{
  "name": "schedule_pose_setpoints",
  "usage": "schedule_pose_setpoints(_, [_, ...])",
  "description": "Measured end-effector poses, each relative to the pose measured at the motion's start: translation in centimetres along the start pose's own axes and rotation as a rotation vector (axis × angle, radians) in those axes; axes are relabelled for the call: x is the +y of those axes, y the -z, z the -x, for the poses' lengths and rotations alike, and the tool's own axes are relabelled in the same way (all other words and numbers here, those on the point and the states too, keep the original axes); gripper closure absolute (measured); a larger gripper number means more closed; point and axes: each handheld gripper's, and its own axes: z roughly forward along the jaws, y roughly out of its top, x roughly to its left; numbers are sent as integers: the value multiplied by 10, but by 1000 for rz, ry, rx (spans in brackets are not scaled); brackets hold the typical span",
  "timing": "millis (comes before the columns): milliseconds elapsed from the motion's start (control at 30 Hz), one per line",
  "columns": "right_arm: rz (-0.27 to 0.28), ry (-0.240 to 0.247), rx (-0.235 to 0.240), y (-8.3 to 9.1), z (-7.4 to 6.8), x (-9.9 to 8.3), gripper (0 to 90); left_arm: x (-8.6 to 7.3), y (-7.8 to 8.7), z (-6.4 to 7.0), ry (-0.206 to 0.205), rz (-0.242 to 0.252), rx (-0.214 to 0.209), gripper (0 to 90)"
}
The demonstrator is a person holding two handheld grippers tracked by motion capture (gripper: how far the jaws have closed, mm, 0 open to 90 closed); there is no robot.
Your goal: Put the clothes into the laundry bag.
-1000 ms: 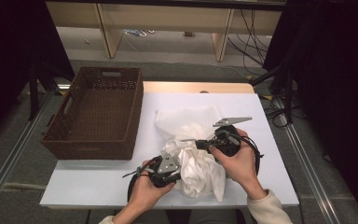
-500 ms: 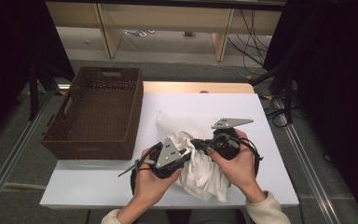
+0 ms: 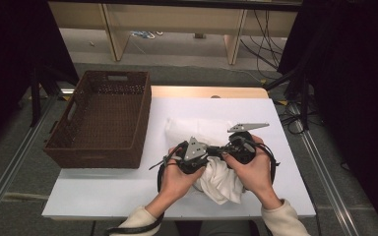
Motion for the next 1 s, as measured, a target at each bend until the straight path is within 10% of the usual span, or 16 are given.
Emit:
schedule_pose_setpoints(367, [4,7,2,2,1,1,900,-2,46,0,-10,-14,-16,412])
schedule_pose_setpoints(1000, [-4,13,-1,0,0,1,900,-23,99,-6,-23,-84,-12,239])
